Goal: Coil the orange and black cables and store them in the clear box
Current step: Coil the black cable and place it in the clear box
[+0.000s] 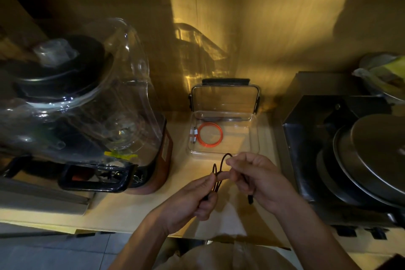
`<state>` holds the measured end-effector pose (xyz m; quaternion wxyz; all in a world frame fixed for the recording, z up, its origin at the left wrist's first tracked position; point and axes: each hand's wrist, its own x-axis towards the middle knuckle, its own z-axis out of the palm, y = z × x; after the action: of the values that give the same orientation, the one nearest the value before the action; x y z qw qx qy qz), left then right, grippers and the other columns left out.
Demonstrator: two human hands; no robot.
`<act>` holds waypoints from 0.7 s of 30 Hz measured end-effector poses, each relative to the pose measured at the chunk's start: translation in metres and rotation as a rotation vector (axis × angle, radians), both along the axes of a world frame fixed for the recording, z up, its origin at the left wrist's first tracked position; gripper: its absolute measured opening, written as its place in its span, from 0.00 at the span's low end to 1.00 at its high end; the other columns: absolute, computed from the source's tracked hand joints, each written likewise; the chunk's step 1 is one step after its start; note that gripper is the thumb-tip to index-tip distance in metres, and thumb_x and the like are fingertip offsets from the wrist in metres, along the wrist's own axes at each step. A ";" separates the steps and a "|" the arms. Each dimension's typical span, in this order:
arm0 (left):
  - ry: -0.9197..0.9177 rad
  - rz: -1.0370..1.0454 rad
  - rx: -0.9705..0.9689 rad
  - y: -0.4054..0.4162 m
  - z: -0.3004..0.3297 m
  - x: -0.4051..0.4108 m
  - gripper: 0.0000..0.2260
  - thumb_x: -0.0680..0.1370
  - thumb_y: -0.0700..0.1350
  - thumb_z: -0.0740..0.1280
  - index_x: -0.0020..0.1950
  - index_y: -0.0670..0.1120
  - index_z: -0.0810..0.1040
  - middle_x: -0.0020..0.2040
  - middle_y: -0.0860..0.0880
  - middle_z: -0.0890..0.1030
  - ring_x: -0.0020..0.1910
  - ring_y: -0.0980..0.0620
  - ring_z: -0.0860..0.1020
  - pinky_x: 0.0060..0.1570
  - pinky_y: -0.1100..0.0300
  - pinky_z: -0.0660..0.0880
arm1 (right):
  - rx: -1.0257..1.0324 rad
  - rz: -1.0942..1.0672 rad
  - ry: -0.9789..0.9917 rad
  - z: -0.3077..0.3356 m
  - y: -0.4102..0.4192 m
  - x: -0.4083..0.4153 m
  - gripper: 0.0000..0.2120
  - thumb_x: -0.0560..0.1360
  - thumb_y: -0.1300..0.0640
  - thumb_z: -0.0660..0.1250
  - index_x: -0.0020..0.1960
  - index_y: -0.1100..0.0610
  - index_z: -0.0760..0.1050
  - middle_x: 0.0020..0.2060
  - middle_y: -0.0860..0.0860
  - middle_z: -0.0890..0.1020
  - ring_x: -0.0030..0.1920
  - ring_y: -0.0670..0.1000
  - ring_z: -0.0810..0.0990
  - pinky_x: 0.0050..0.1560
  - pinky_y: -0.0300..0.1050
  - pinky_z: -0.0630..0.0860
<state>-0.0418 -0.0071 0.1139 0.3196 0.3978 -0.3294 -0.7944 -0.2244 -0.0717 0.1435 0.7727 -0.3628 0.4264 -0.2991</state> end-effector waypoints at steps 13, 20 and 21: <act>-0.019 0.219 0.053 -0.002 -0.005 -0.010 0.24 0.80 0.66 0.50 0.69 0.60 0.73 0.32 0.43 0.66 0.33 0.46 0.58 0.35 0.55 0.56 | -0.282 0.110 0.185 0.011 0.040 0.015 0.12 0.76 0.63 0.69 0.45 0.73 0.73 0.28 0.56 0.82 0.23 0.47 0.74 0.25 0.40 0.67; 0.124 0.408 0.073 -0.006 0.004 -0.015 0.22 0.80 0.60 0.54 0.69 0.55 0.74 0.29 0.49 0.67 0.26 0.53 0.65 0.30 0.58 0.64 | -0.357 0.206 0.284 0.001 0.059 0.017 0.03 0.77 0.60 0.68 0.45 0.57 0.81 0.30 0.52 0.82 0.25 0.48 0.74 0.26 0.37 0.71; 0.110 0.433 0.063 -0.006 0.004 -0.014 0.21 0.79 0.59 0.56 0.69 0.55 0.74 0.30 0.49 0.65 0.27 0.54 0.63 0.30 0.59 0.62 | -0.356 0.235 0.287 -0.001 0.061 0.017 0.03 0.77 0.60 0.68 0.47 0.57 0.81 0.31 0.52 0.83 0.25 0.48 0.75 0.27 0.37 0.72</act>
<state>-0.0561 -0.0134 0.1180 0.4877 0.4252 -0.1934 -0.7375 -0.2079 -0.0104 0.1427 0.6577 -0.5788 0.4275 -0.2231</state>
